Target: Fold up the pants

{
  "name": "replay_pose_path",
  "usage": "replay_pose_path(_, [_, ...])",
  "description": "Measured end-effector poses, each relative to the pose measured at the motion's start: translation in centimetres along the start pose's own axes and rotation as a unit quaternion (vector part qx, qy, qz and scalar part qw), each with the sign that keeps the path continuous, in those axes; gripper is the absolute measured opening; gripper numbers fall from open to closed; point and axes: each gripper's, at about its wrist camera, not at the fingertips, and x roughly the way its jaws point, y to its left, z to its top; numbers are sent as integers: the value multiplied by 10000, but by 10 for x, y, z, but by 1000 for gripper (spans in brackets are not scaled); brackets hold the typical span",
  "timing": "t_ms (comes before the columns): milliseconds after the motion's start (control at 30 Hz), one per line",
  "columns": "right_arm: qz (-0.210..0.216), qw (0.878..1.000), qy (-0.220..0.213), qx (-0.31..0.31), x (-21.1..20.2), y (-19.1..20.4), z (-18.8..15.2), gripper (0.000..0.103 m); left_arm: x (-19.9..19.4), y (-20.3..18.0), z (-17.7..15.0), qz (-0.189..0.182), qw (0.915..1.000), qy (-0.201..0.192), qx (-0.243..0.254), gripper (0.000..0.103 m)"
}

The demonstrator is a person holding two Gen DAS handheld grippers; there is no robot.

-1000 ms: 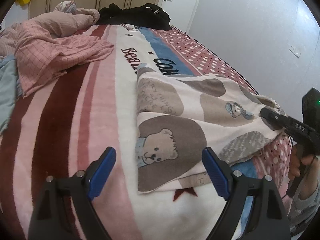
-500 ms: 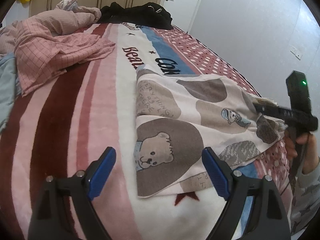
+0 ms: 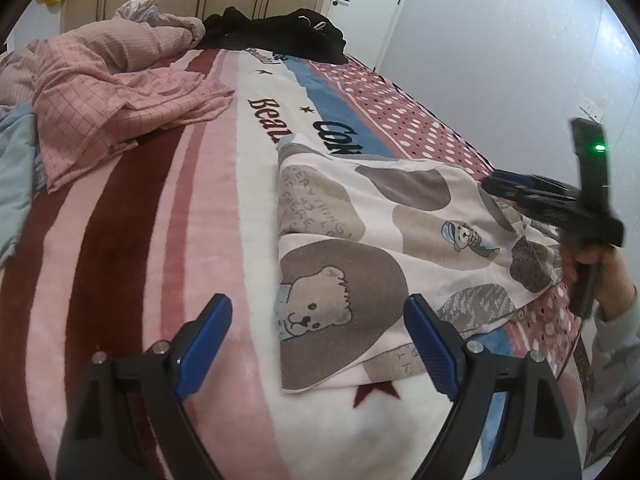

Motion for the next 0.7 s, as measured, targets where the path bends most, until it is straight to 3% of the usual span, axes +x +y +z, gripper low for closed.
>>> replay_pose_path(67, [33,9989,153,-444,18,11,4,31,-2,1,-1,38,10000,0,29,85])
replay_pose_path(133, [354,9964,319,-699,27,24,3,25,-3,3,-1,62,10000,1,28,85])
replay_pose_path(300, [923,9889,293,-1128,24,52,-2,25,-1,9,-1,51,10000,17,-76,85])
replay_pose_path(400, [677,9894,426,-1214,32,55,-2,25,-1,7,0,-10,10000,-4,-71,85])
replay_pose_path(533, [905,9891,709,-922,45,46,1,45,-1,3,8,-72,9999,-121,-57,85])
replay_pose_path(633, [1174,9863,835,-808,51,45,0,44,2,-1,16,-81,9998,-166,-38,85])
replay_pose_path(700, [1262,9845,884,-838,51,48,-1,21,2,-5,19,-111,9998,-187,-4,85])
